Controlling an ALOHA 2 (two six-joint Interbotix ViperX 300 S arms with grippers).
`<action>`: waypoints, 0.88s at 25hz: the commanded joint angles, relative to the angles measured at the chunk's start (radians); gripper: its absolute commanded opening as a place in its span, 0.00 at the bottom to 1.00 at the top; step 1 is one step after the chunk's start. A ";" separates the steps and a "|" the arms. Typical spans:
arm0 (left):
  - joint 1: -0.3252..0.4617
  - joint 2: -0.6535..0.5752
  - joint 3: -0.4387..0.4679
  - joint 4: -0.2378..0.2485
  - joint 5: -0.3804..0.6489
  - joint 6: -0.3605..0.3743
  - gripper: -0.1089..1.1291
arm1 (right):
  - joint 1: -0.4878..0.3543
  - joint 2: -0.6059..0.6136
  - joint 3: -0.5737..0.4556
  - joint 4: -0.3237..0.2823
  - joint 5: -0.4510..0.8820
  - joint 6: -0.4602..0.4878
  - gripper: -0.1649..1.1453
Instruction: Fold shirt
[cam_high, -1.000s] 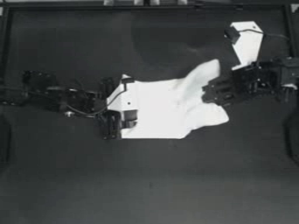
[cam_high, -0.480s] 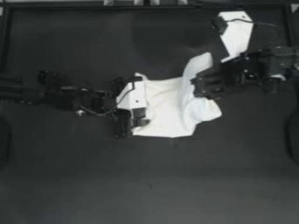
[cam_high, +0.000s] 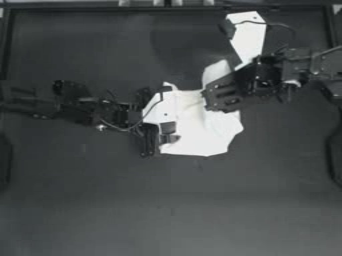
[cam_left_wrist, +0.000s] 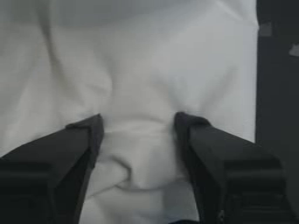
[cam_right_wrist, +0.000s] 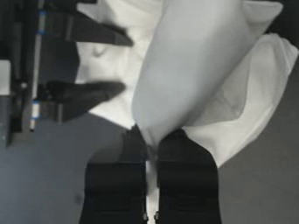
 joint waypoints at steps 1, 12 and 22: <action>0.005 -0.110 0.008 0.002 0.026 0.002 0.81 | 0.000 -0.011 -0.020 0.005 -0.005 -0.003 0.17; 0.035 -0.341 0.097 0.003 0.100 0.003 0.81 | 0.006 0.031 -0.057 0.038 -0.005 -0.034 0.17; 0.049 -0.448 0.216 0.002 0.118 -0.003 0.80 | 0.015 0.123 -0.133 0.080 0.005 -0.066 0.17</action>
